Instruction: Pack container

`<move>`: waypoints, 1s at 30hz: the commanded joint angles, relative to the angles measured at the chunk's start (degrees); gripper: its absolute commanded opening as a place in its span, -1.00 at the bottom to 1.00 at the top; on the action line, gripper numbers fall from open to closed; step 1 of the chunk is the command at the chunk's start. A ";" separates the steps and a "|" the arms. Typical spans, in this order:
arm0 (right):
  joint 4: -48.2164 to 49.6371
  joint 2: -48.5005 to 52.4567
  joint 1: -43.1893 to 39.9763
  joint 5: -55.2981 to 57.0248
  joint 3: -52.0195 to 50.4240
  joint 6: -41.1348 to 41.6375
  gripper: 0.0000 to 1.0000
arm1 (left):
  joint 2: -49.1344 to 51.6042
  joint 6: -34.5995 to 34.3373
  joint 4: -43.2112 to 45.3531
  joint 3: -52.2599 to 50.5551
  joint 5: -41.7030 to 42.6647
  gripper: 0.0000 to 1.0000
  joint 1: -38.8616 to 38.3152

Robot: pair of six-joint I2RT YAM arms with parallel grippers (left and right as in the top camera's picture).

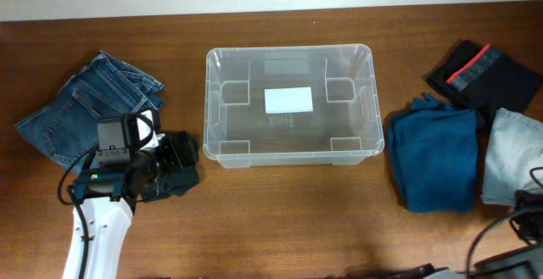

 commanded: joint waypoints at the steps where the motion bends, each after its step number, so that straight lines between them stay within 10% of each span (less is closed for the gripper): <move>1: -3.63 -7.76 1.14 0.07 3.76 -0.59 -0.92 | -0.04 0.92 -0.04 0.24 -0.39 0.99 -0.20; 18: -12.87 -16.06 5.38 6.99 5.35 -2.93 -0.92 | -0.02 0.92 -0.04 0.24 -0.39 0.99 -0.20; 30: -29.57 -22.25 16.33 18.49 24.41 -6.25 -0.92 | -0.04 0.92 -0.04 0.24 -0.39 0.99 -0.20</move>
